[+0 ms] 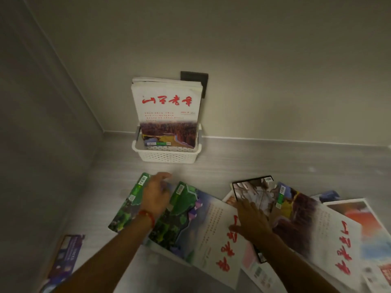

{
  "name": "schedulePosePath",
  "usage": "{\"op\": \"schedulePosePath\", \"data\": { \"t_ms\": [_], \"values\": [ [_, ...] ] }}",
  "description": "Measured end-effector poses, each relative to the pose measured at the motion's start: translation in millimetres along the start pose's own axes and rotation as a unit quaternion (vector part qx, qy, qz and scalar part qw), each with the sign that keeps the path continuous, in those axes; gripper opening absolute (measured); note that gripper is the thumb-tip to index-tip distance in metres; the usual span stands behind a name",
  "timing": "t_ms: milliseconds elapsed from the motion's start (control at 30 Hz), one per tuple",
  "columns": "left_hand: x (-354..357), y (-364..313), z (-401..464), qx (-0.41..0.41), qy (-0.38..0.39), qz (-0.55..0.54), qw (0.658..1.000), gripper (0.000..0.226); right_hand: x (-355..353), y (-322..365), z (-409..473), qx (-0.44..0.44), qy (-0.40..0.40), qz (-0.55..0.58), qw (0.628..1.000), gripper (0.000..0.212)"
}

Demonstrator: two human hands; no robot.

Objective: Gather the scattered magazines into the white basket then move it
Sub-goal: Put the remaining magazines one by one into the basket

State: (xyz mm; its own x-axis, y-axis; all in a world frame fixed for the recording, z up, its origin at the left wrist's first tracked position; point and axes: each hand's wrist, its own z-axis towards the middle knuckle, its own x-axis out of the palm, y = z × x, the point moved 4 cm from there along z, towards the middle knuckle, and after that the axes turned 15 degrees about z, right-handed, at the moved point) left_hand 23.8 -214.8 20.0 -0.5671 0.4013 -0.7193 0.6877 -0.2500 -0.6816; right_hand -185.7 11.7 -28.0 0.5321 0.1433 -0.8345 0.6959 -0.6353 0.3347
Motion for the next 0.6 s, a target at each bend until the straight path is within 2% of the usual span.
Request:
{"op": "schedulePosePath", "data": {
  "t_ms": [67, 133, 233, 333, 367, 433, 467, 533, 600],
  "values": [
    [21, -13, -35, 0.053, 0.024, 0.064, 0.996, 0.021, 2, -1, 0, 0.027, -0.005, 0.001, 1.0, 0.082],
    [32, -29, -61, 0.117, 0.017, 0.105, 0.987, 0.02, 0, -2, 1, 0.029, -0.008, 0.012, 0.999, 0.079],
    [33, -46, -77, 0.156, 0.035, 0.188, 0.969, 0.023, -10, -2, -4, -0.05, 0.02, 0.133, 0.99, 0.045],
    [33, -68, -82, 0.193, 0.079, 0.278, 0.938, 0.033, -36, -3, -21, -0.148, 0.058, 0.289, 0.944, 0.018],
    [30, -80, -85, 0.216, 0.061, 0.303, 0.926, 0.039, -49, -3, -27, -0.173, 0.051, 0.321, 0.93, 0.013],
    [26, -108, -93, 0.28, 0.008, 0.325, 0.903, 0.045, -78, -3, -35, -0.206, 0.031, 0.357, 0.911, 0.01],
    [25, -122, -97, 0.305, 0.012, 0.335, 0.891, 0.049, -94, -3, -37, -0.213, 0.022, 0.368, 0.905, 0.011],
    [25, -143, -101, 0.321, 0.059, 0.383, 0.864, 0.058, -127, -4, -40, -0.221, 0.013, 0.385, 0.896, 0.013],
    [22, -159, -100, 0.304, 0.101, 0.375, 0.87, 0.051, -159, -5, -43, -0.24, -0.001, 0.39, 0.889, 0.017]
  ]
}}
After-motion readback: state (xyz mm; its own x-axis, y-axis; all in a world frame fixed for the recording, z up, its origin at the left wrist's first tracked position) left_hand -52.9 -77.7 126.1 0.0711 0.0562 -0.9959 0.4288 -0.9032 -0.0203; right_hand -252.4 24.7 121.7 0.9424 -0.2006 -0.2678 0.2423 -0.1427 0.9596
